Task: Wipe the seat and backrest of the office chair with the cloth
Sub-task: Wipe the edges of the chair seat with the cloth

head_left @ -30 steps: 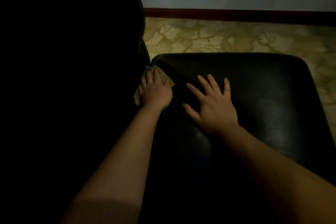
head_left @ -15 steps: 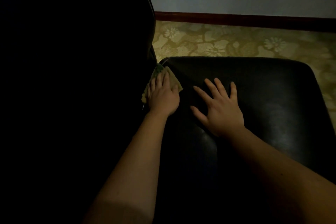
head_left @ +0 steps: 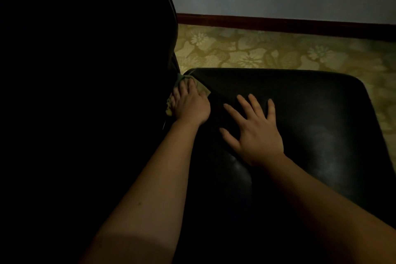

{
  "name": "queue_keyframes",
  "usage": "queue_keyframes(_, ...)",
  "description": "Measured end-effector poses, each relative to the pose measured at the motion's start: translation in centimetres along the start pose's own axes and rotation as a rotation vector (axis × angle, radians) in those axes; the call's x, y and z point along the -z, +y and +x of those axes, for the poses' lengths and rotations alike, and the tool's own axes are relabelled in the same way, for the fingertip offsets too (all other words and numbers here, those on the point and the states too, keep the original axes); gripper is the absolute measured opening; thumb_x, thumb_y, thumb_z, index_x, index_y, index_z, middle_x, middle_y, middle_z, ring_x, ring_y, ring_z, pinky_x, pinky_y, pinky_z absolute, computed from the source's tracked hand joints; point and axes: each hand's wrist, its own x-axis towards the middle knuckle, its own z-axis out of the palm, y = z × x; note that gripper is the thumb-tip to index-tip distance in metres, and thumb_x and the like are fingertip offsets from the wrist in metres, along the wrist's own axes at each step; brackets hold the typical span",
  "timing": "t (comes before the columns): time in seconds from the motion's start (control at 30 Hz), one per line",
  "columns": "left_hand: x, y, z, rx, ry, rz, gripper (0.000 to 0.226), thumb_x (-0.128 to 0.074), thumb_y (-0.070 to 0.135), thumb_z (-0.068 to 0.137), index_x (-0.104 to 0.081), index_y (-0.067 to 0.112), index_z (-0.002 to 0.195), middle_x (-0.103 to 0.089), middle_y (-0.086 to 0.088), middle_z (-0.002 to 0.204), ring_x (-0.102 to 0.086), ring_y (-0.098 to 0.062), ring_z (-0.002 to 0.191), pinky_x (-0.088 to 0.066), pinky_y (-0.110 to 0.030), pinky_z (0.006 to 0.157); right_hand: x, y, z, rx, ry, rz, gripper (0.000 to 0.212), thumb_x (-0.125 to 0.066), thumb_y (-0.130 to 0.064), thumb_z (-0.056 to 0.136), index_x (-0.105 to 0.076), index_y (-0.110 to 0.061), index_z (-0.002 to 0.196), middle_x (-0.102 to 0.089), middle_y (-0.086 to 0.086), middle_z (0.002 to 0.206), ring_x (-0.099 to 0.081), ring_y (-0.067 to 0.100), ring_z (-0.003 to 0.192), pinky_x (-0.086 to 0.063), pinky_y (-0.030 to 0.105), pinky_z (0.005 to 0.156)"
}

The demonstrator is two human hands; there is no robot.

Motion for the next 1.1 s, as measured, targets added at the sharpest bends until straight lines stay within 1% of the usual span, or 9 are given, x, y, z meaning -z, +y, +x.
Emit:
queue_keyframes(0.07,-0.4,0.1,0.1,-0.006,0.061,0.005,0.058,-0.027,0.034,0.108,-0.010,0.019,0.162,-0.005,-0.004,0.171,-0.001,-0.027,0.157,0.002,-0.043,0.126,0.0,0.0,0.0,0.000,0.007,0.009,0.072,-0.016,-0.074,0.092,-0.026,-0.039,0.154,-0.020,0.005,0.165,-0.008,0.027,0.154,0.004,0.061,0.120)
queue_keyframes(0.13,-0.8,-0.3,0.0,-0.043,0.165,0.000,0.052,-0.033,0.029,0.108,-0.027,0.020,0.159,-0.022,-0.003,0.168,-0.014,-0.025,0.155,-0.007,-0.043,0.125,0.1,-0.1,0.0,0.001,0.005,0.012,0.072,-0.016,-0.074,0.092,-0.026,-0.039,0.154,-0.020,0.005,0.165,-0.008,0.027,0.154,0.005,0.060,0.120)
queue_keyframes(0.23,-0.9,-0.8,-0.3,-0.072,0.312,-0.070,0.039,-0.043,0.020,0.105,-0.056,0.022,0.142,-0.053,-0.002,0.149,-0.041,-0.022,0.142,-0.026,-0.041,0.118,0.0,0.0,-0.1,0.002,0.005,0.016,0.071,-0.017,-0.074,0.093,-0.025,-0.040,0.154,-0.019,0.004,0.166,-0.006,0.026,0.154,0.007,0.059,0.120)
queue_keyframes(0.3,-0.8,-0.9,-0.8,-0.082,0.350,-0.089,0.035,-0.046,0.018,0.104,-0.064,0.023,0.134,-0.061,-0.002,0.139,-0.051,-0.022,0.132,-0.033,-0.040,0.113,-0.1,0.1,0.0,0.003,0.012,0.019,0.070,-0.019,-0.074,0.093,-0.025,-0.040,0.154,-0.020,0.005,0.165,-0.007,0.026,0.154,0.007,0.059,0.120)
queue_keyframes(0.53,-1.2,-0.4,-5.7,-0.131,0.318,-0.115,0.037,-0.047,0.017,0.106,-0.060,0.024,0.139,-0.060,0.000,0.143,-0.048,-0.022,0.137,-0.029,-0.038,0.116,0.0,0.1,-0.1,0.011,0.005,0.026,0.073,-0.017,-0.074,0.091,-0.025,-0.039,0.155,-0.018,0.005,0.166,-0.006,0.026,0.154,0.006,0.060,0.120)
queue_keyframes(0.7,-1.2,-0.5,-7.6,-0.184,0.270,-0.107,0.036,-0.046,0.021,0.106,-0.061,0.021,0.139,-0.062,-0.001,0.140,-0.052,-0.023,0.134,-0.035,-0.041,0.114,-0.1,0.2,0.1,0.013,0.002,0.036,0.072,-0.021,-0.072,0.091,-0.023,-0.038,0.155,-0.016,0.005,0.166,-0.004,0.027,0.154,0.009,0.060,0.120)
queue_keyframes(0.87,-0.6,-0.4,-6.5,-0.229,0.122,0.000,0.048,-0.026,0.031,0.110,-0.037,0.025,0.156,-0.033,0.007,0.164,-0.021,-0.016,0.154,-0.013,-0.041,0.124,-0.2,0.2,0.0,0.016,0.013,0.049,0.073,-0.022,-0.070,0.091,-0.026,-0.035,0.155,-0.017,0.006,0.166,-0.006,0.026,0.154,0.008,0.060,0.120)
queue_keyframes(1.0,-0.8,1.0,-5.8,-0.275,0.119,0.069,0.046,-0.032,0.032,0.109,-0.042,0.025,0.153,-0.037,0.007,0.161,-0.027,-0.018,0.152,-0.018,-0.041,0.120,-0.1,0.0,-0.1,0.013,0.021,0.033,0.073,-0.023,-0.071,0.092,-0.030,-0.032,0.154,-0.021,0.006,0.165,-0.009,0.026,0.154,0.003,0.061,0.121)
queue_keyframes(1.1,-1.3,1.9,-5.9,-0.268,0.130,0.091,0.045,-0.035,0.033,0.109,-0.045,0.025,0.151,-0.040,0.007,0.160,-0.031,-0.017,0.150,-0.022,-0.041,0.116,0.0,-0.1,-0.3,-0.024,0.062,0.029,0.078,-0.023,-0.069,0.093,-0.032,-0.022,0.154,-0.028,0.007,0.163,-0.015,0.026,0.153,-0.001,0.059,0.122)
